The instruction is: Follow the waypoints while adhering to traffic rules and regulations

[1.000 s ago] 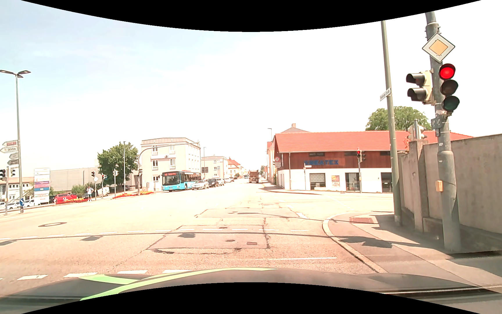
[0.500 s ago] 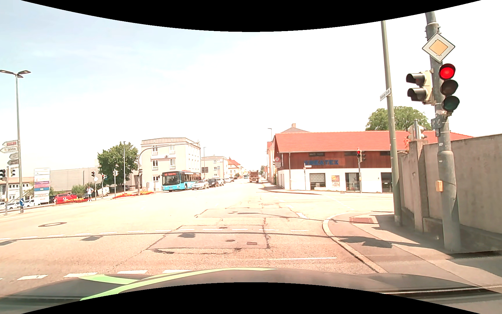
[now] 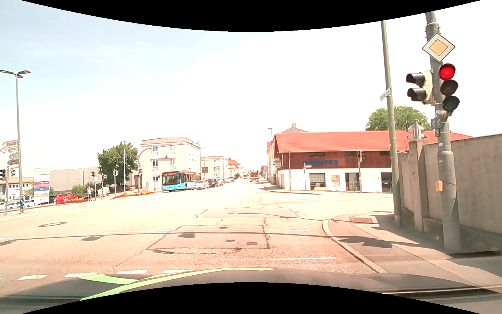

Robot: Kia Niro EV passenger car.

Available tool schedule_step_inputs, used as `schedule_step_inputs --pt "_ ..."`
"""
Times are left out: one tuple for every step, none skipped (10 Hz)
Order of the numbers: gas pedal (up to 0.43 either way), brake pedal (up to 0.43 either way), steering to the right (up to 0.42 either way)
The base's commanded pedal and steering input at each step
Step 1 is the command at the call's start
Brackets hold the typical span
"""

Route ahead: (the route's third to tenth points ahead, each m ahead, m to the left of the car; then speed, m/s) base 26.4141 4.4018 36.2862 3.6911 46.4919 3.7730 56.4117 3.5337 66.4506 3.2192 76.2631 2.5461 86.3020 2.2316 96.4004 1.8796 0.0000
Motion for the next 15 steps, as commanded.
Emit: schedule_step_inputs --pt "0.000 0.250 0.003" --pt "0.000 0.250 0.003" --pt "0.000 0.250 0.003" --pt "0.000 0.250 0.003" --pt "0.000 0.250 0.003" --pt "0.000 0.250 0.003" --pt "0.000 0.250 0.003" --pt "0.000 0.250 0.003" --pt "0.000 0.250 0.003" --pt "0.000 0.250 0.003" --pt "0.000 0.250 0.003" --pt "0.000 0.250 0.003" --pt "0.000 0.250 0.003" --pt "0.000 0.250 0.003" --pt "0.000 0.250 0.003"
